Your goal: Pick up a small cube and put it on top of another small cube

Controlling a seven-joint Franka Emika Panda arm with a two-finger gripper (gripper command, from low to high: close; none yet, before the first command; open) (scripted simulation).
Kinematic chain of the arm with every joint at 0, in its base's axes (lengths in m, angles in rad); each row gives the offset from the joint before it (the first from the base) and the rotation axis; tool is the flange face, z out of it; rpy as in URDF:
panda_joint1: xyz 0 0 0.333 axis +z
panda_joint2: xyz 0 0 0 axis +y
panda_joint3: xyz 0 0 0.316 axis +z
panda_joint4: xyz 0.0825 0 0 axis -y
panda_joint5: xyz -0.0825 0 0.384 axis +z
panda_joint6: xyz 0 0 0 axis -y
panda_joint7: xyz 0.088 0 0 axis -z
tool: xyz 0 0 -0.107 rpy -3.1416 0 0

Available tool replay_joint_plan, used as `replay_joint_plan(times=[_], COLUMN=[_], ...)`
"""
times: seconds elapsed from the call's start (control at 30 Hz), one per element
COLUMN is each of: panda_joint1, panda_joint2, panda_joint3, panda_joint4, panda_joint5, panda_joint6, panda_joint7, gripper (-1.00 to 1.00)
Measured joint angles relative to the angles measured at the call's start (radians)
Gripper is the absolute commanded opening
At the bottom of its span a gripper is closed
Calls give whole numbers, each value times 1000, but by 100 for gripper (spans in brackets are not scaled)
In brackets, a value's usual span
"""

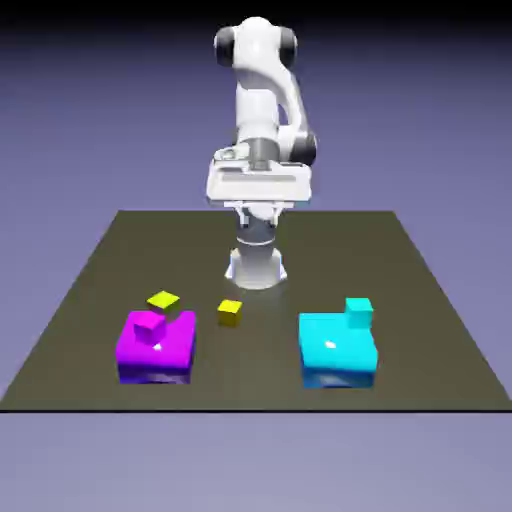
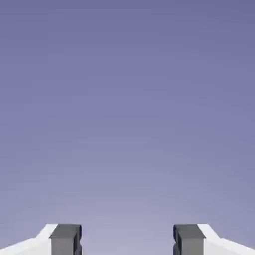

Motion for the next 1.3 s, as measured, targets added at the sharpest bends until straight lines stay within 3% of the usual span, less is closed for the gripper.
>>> replay_joint_plan(times=[1.3], panda_joint1=[653], panda_joint2=[163], panda_joint3=[-919], panda_joint4=[-25], panda_joint5=[-281], panda_joint6=[-444], panda_joint7=[-1696], gripper=[0])
